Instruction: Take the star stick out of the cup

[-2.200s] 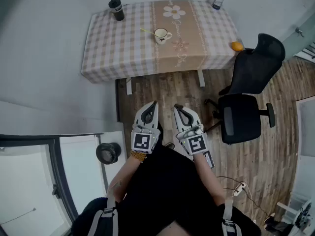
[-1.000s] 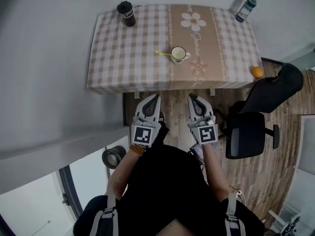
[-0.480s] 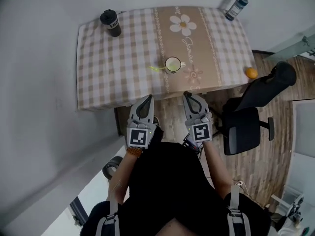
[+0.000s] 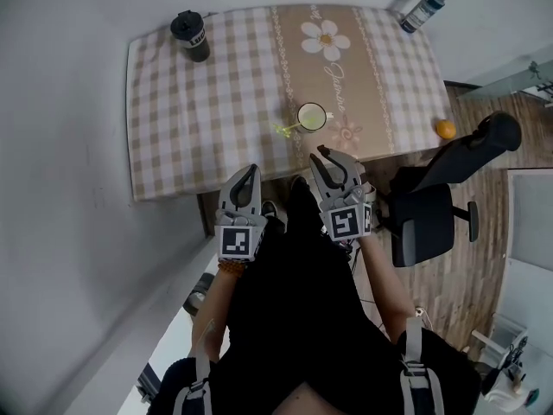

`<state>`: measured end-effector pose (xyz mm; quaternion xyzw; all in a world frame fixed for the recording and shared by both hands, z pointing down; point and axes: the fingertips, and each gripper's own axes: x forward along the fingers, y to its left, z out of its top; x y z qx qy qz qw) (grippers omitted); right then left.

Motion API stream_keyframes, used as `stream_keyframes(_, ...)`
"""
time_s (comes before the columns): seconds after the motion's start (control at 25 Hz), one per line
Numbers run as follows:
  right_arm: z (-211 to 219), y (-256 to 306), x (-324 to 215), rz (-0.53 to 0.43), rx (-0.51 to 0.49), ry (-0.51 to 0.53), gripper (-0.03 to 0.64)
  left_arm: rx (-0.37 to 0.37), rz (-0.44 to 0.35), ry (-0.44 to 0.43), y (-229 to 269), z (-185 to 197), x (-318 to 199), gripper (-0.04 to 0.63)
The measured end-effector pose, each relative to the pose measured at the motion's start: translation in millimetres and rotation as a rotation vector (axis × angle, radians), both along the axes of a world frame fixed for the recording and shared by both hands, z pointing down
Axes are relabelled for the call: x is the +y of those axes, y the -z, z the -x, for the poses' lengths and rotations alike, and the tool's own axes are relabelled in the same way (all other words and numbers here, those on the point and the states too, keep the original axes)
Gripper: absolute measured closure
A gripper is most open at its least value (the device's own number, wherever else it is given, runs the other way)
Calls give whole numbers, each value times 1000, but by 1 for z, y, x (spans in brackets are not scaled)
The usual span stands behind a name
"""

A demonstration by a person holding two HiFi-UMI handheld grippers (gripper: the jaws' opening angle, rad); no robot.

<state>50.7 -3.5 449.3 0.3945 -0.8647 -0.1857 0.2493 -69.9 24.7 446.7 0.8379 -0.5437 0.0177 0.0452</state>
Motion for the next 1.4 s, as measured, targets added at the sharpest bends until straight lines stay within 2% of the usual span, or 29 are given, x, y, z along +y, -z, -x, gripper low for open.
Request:
stream_keyframes(0.2,6,-24,-32,30,31,4,535,21,7,21,-6,4,-10,603)
stream_keyframes(0.4,19,-37,-51,47,37,44,535,-23,6,26,-8,8,-28,603)
stream_keyframes(0.64,22,-44,-61,69,41,60,535,0,34,48,-19,15,-42,603)
stream_keyframes(0.92,16,-58,-67,100,78,93,535,-4,30,9,-21,1,-55,603)
stream_keyframes(1.28,25,-60,-74,118,82,135,534,-4,63,47,-31,14,-55,603)
stream_keyframes(1.32,26,-62,-75,125,81,140,499,-1,64,51,-31,14,-56,603)
stream_keyframes(1.4,28,-65,-75,136,82,142,492,1,68,56,-34,16,-54,603)
